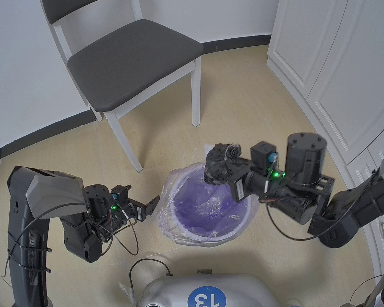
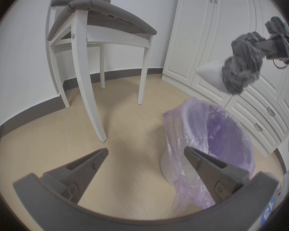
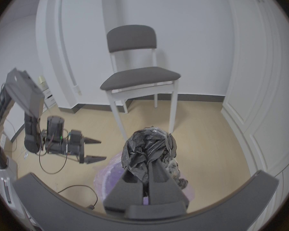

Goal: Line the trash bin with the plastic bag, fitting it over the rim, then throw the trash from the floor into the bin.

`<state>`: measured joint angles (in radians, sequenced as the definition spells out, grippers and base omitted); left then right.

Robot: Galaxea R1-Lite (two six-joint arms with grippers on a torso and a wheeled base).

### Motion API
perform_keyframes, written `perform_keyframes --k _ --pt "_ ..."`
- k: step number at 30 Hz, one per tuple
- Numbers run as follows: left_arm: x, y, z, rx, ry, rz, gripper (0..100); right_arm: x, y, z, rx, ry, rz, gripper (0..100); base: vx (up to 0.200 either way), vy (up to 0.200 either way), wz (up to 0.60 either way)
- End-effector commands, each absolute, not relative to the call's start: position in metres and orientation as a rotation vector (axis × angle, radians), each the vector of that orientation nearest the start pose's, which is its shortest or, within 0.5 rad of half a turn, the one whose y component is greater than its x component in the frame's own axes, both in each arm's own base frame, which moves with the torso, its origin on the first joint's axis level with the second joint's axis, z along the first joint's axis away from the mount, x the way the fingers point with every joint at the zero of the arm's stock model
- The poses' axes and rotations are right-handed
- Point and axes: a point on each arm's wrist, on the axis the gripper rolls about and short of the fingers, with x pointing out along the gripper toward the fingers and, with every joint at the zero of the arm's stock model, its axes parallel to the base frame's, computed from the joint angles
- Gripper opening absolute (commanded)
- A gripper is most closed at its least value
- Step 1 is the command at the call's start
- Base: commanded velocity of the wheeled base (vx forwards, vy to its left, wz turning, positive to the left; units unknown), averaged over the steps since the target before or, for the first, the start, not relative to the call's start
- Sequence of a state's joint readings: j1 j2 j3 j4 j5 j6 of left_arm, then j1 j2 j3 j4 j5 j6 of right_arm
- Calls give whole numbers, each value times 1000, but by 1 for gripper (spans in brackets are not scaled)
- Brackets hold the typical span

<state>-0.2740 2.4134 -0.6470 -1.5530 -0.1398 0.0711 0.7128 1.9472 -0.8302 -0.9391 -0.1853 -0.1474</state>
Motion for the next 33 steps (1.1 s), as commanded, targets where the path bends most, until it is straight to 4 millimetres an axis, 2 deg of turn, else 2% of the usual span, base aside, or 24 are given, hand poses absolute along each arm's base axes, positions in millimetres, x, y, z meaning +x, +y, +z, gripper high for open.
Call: perform_keyframes --k 1,9,13,18,20,25,29,33 --pt "352 -94 5 79 154 -399 100 283 256 91 -299 206 574 0 0 0 0" --pt "351 -92 9 76 145 -399 100 301 270 65 -313 239 574 0 0 0 0" --pt "350 -92 11 74 142 -397 100 300 268 59 -323 260 575 0 0 0 0" --pt "350 -92 12 73 138 -400 100 289 259 54 -333 286 576 0 0 0 0" --pt "350 -92 12 74 138 -400 100 279 253 58 -331 275 579 0 0 0 0" --pt "349 -93 14 74 136 -400 100 258 238 47 -359 311 589 0 0 0 0" --pt "349 -93 14 68 137 -403 100 250 231 44 -361 312 588 0 0 0 0" --pt "349 -93 13 68 139 -401 100 251 232 45 -358 303 588 0 0 0 0"
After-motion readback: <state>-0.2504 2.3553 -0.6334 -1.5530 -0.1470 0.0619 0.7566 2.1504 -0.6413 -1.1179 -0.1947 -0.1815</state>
